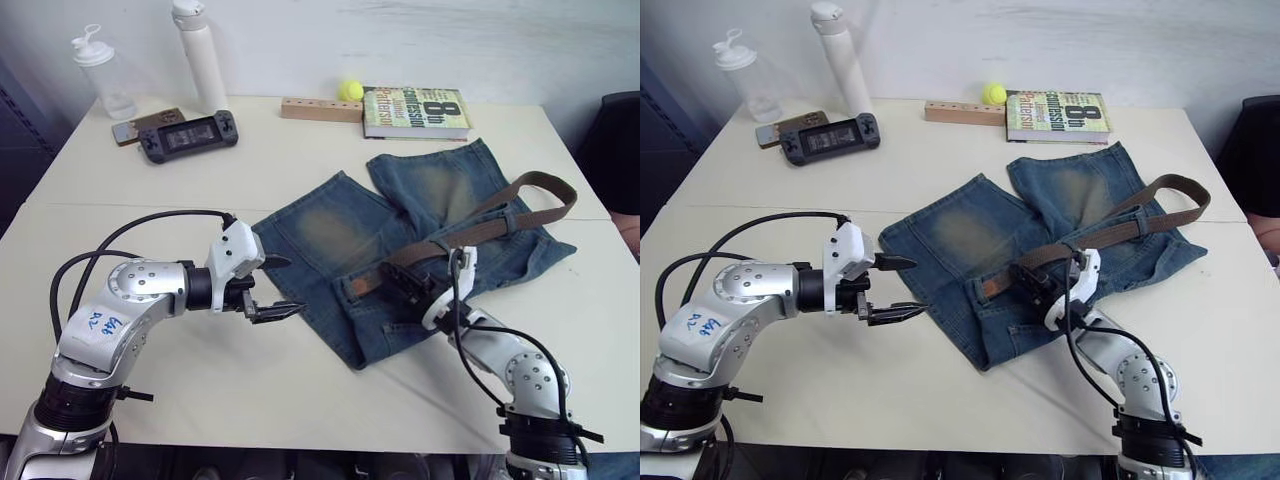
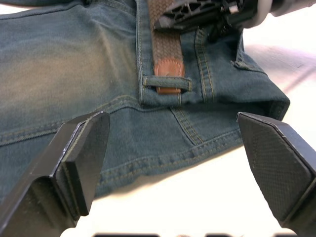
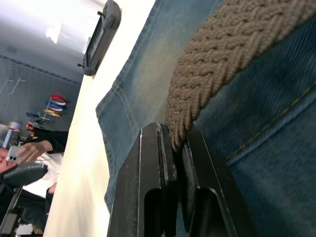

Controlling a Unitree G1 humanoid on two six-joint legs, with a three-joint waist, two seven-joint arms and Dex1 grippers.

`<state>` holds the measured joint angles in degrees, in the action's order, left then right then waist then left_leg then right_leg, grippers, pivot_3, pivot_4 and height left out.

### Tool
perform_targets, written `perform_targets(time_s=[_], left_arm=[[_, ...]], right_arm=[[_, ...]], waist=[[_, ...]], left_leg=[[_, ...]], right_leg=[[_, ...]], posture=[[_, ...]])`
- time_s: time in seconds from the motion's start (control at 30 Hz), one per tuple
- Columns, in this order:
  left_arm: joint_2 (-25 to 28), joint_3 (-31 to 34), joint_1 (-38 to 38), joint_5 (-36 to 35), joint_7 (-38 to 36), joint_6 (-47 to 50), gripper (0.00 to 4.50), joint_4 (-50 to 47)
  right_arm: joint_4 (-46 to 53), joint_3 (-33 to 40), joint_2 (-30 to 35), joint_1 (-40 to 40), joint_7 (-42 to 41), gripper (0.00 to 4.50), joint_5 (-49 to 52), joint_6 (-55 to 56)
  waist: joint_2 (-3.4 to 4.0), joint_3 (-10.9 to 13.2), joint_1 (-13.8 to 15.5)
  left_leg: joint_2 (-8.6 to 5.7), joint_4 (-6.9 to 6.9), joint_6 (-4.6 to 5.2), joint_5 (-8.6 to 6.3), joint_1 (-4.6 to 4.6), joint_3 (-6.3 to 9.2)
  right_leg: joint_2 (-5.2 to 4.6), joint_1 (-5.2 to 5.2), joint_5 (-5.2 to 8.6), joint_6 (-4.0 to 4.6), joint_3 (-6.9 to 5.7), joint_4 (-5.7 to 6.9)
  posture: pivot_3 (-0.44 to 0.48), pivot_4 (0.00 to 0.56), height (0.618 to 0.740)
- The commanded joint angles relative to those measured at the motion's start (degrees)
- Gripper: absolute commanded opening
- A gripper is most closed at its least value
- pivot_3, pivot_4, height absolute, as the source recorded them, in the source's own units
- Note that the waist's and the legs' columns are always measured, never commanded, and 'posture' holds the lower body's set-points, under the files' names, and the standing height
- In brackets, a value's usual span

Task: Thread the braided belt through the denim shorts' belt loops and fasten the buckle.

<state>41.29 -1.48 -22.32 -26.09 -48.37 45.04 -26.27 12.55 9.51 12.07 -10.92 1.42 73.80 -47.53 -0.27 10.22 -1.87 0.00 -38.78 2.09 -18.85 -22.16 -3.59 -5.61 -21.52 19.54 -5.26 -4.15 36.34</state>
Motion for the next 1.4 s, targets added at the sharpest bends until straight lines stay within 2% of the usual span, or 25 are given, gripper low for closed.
perform_targets(time_s=[0.03, 0.23, 0.33, 0.37, 0.43, 0.53, 0.6, 0.7, 0.9, 1.0, 1.13, 1.4], left_arm=[[-0.06, -0.61, -1.08, 0.15, 0.61, -0.76, 4.50, -0.84], [0.21, -1.62, -1.43, 0.41, 0.78, -0.95, 4.50, -0.33], [0.15, -2.17, -1.78, 0.77, 0.81, -1.27, 4.50, 0.21], [0.09, -2.35, -2.00, 0.86, 0.79, -1.34, 4.50, 0.44], [-0.05, -2.67, -2.45, 1.02, 0.72, -1.47, 4.50, 0.83], [-0.04, -3.07, -2.94, 1.14, 0.60, -1.85, 4.50, 1.45], [-0.12, -3.46, -3.45, 1.38, 0.64, -2.20, 4.50, 1.99], [-0.39, -3.97, -4.01, 1.63, 0.86, -2.47, 4.50, 2.37], [-0.97, -4.51, -4.93, 2.05, 0.89, -2.79, 4.50, 2.90], [-0.33, -4.31, -4.81, 2.79, 1.07, -3.15, 4.50, 3.32], [0.12, -4.09, -4.28, 3.42, 1.39, -3.31, 4.50, 3.20], [1.93, -4.68, -3.24, 2.52, 0.50, 0.47, 4.50, 2.00]], right_arm=[[0.72, -7.07, -2.14, 0.45, 0.50, 0.07, -3.89, -3.36], [0.31, -9.62, 0.44, -0.64, 1.29, 0.07, -8.74, -9.34], [0.32, -9.62, -0.63, -0.96, 1.20, 0.07, -8.92, -10.83], [0.40, -8.63, -0.86, -1.06, 1.42, 0.86, -8.84, -10.68], [0.37, -5.90, -1.15, -1.34, 2.65, 1.59, -8.83, -9.94], [0.84, 0.66, -2.17, -2.04, 4.97, 2.94, -4.37, -7.78], [1.45, 7.01, -2.46, -3.64, 9.06, 2.94, 4.42, -5.30], [2.02, 10.48, -0.57, -4.80, 12.66, 2.94, 11.60, -5.02], [-2.02, 10.12, 1.39, -5.29, 14.21, 2.94, 11.80, -5.01], [-2.12, 9.79, 0.13, -5.29, 14.65, 2.17, 12.68, -4.00], [-1.17, 8.06, -1.67, -3.51, 15.64, 0.11, 13.69, -4.04], [0.81, -0.42, -5.86, -0.92, 18.41, 0.04, 13.16, -5.96]], waist=[[-0.04, -0.02, -0.21], [-0.14, -0.08, -0.25], [-0.22, -0.13, -0.18], [-0.23, -0.14, -0.14], [-0.23, -0.14, 0.01], [-0.23, -0.14, 0.15], [-0.22, -0.12, 0.38], [-0.12, -0.06, 0.57], [-0.09, -0.05, 0.15], [-0.08, -0.04, 0.29], [-0.08, -0.04, 0.31], [-0.08, -0.04, -0.17]], left_leg=[[0.00, 0.09, -0.06, 0.04, 0.04, 0.00], [0.00, 0.57, -0.31, 0.28, 0.25, -0.01], [0.00, 0.62, -0.35, 0.32, 0.30, 0.00], [0.01, 0.64, -0.36, 0.33, 0.31, 0.00], [0.01, 0.68, -0.39, 0.34, 0.32, 0.00], [0.00, 0.69, -0.38, 0.36, 0.34, -0.01], [-0.02, 0.67, -0.36, 0.37, 0.33, 0.00], [-0.15, 0.67, -0.29, 0.40, 0.19, 0.10], [-0.15, 0.71, -0.29, 0.42, 0.10, 0.12], [-0.15, 0.71, -0.29, 0.50, 0.11, 0.12], [-0.15, 0.71, -0.29, 0.51, 0.10, 0.14], [-0.11, 0.74, -0.32, 0.53, 0.10, 0.21]], right_leg=[[0.02, 0.00, 0.00, 0.01, 0.01, 0.00], [0.06, -0.02, 0.06, 0.11, 0.09, -0.01], [0.06, -0.01, 0.10, 0.18, 0.10, 0.04], [0.06, -0.01, 0.11, 0.20, 0.09, 0.05], [0.07, -0.02, 0.12, 0.22, 0.09, 0.05], [0.06, -0.01, 0.12, 0.23, 0.13, 0.07], [0.03, 0.00, 0.12, 0.22, 0.13, 0.07], [-0.08, -0.07, 0.11, 0.22, 0.13, 0.07], [-0.02, -0.11, 0.11, 0.21, 0.08, -0.02], [-0.01, -0.11, 0.11, 0.21, 0.09, 0.01], [-0.02, -0.11, 0.11, 0.20, 0.09, 0.01], [0.03, -0.11, 0.11, 0.21, 0.09, 0.01]], posture=[[0.000, 0.150, 0.738], [0.000, 0.150, 0.738], [0.000, 0.150, 0.738], [0.000, 0.150, 0.738], [0.000, 0.150, 0.738], [0.000, 0.150, 0.738], [0.000, 0.150, 0.738], [0.000, 0.150, 0.738], [0.000, 0.150, 0.738], [0.000, 0.150, 0.738], [0.000, 0.150, 0.738], [0.000, 0.150, 0.738]])
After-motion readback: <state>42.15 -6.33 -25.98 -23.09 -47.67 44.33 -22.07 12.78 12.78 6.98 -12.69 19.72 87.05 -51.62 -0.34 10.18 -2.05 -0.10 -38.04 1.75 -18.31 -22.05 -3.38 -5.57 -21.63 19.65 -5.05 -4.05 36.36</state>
